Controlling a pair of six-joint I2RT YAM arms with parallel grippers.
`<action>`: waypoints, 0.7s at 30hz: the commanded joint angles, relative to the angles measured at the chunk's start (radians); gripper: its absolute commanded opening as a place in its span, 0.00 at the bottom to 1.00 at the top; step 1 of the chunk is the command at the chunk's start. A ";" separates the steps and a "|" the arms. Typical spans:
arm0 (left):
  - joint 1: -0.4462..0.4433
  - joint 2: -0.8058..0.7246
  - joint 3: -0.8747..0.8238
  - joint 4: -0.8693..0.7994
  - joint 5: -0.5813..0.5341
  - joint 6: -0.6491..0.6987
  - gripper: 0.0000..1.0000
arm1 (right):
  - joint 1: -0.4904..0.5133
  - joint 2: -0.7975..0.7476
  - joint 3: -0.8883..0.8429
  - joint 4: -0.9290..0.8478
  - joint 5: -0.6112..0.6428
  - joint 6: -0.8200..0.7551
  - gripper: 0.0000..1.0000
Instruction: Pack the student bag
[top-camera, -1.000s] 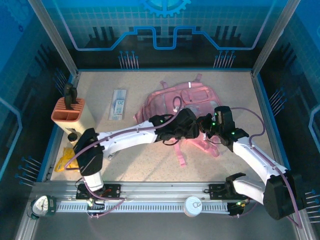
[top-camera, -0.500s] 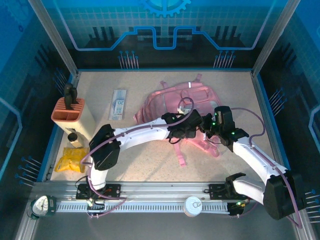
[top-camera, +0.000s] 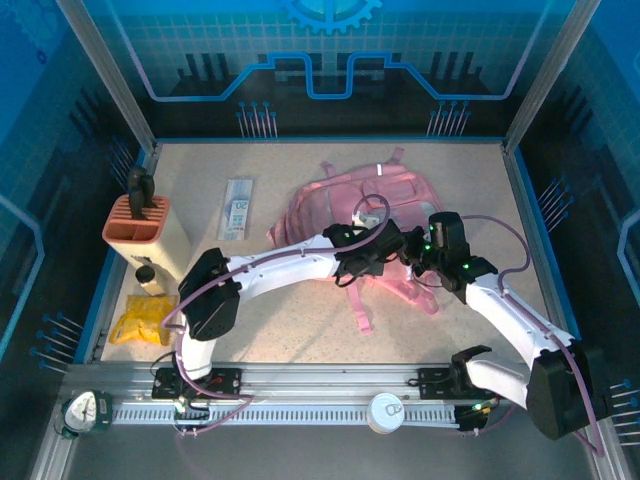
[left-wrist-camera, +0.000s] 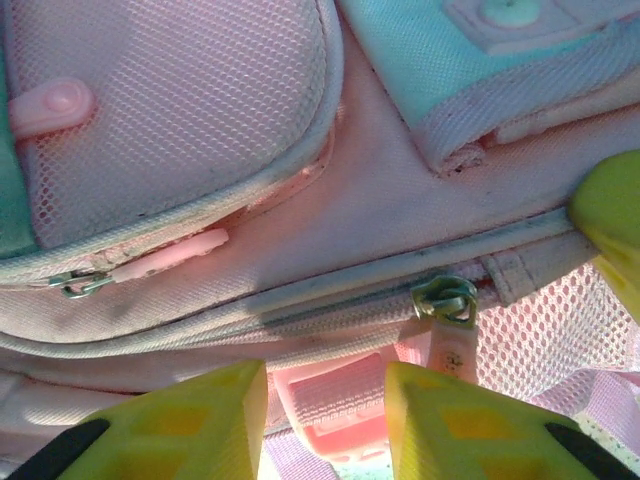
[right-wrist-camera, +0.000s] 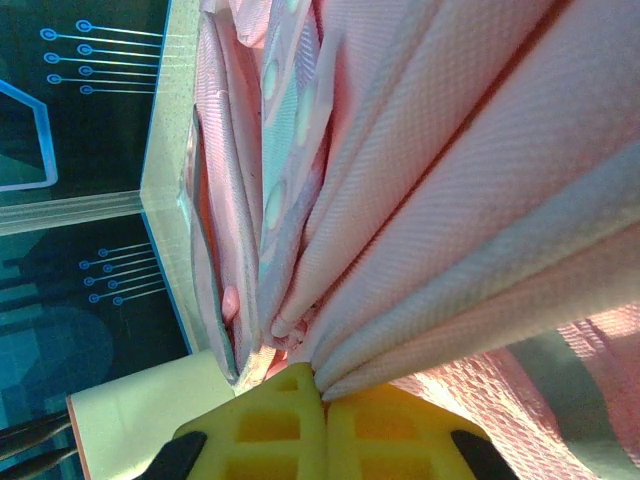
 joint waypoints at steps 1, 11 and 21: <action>-0.001 -0.057 0.007 -0.045 0.029 0.028 0.38 | 0.013 -0.005 0.043 0.094 -0.035 -0.005 0.00; -0.025 -0.022 0.024 0.065 0.072 0.111 0.43 | 0.009 -0.013 0.049 0.094 -0.048 0.035 0.00; -0.015 0.078 0.099 -0.014 -0.070 0.080 0.44 | 0.000 -0.010 0.038 0.130 -0.090 0.092 0.00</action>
